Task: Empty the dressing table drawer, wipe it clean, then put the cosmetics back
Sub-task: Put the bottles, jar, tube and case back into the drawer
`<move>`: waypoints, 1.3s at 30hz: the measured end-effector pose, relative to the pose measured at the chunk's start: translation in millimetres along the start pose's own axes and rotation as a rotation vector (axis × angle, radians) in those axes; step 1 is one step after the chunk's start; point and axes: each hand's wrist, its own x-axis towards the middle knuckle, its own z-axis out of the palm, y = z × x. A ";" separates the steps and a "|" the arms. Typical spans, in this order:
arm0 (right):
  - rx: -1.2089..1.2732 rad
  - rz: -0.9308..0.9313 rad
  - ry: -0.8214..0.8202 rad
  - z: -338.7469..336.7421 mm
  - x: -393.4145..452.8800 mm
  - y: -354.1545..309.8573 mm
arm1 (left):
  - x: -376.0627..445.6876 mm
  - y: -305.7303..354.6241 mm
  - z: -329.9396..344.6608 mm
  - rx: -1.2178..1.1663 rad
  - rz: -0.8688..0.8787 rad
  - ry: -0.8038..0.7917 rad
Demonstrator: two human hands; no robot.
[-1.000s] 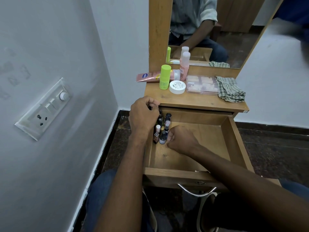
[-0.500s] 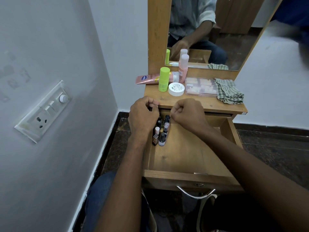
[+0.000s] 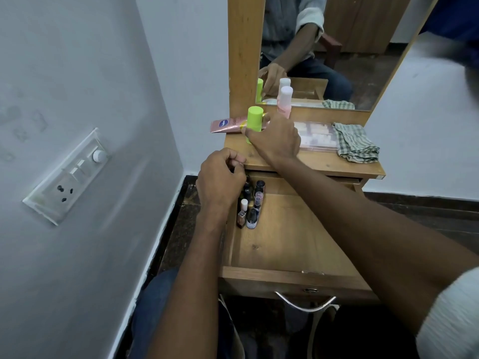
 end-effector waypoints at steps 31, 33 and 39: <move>0.154 -0.255 -0.161 -26.9 -85.8 101.5 | -7.4 -0.8 5.4 -0.042 -0.014 -0.022; 0.068 -0.208 -0.211 -24.0 -89.9 111.8 | -8.3 0.0 6.0 -0.038 -0.010 -0.026; -0.068 -0.105 -0.342 -10.3 -89.9 117.8 | -6.9 -1.6 5.7 -0.036 -0.010 -0.021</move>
